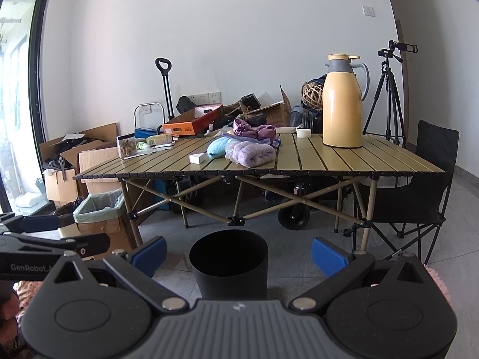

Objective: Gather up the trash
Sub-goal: 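Move both tools forward toward the items on the table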

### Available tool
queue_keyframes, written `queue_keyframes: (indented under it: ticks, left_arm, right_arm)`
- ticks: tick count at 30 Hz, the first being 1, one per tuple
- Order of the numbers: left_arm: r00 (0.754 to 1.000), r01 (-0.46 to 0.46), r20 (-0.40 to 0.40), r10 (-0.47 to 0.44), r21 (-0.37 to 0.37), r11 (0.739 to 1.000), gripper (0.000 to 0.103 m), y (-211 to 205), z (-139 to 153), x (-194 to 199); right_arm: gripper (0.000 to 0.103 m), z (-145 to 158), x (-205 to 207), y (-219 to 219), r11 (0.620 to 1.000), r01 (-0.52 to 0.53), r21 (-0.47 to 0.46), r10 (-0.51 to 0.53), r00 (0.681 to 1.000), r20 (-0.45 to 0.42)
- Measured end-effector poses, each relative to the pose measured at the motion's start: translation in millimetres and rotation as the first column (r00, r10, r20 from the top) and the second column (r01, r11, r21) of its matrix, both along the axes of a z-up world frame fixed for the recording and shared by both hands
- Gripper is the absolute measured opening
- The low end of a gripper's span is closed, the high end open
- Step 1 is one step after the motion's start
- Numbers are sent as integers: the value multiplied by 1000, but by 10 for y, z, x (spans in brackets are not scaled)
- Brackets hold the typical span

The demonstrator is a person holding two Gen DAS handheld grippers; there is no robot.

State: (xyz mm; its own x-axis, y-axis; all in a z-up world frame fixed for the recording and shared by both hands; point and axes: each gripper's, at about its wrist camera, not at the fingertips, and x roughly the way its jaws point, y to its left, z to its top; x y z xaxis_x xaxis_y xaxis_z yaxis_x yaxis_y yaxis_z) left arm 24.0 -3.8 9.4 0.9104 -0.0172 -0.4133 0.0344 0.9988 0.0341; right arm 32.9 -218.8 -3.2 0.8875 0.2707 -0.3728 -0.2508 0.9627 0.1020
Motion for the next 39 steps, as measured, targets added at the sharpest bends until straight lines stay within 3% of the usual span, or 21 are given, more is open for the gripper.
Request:
queue_keyframes:
  ticks: [22, 39]
  left_arm:
    - [1000, -18, -18, 18, 3, 1000, 103, 33, 34, 756]
    - [1000, -26, 14, 26, -15, 1000, 103, 173, 99, 1677]
  right_arm:
    - [103, -22, 870, -13, 1000, -5, 13, 5, 1000, -21]
    - [103, 40, 1859, 146, 1000, 13, 10, -13, 1000, 0]
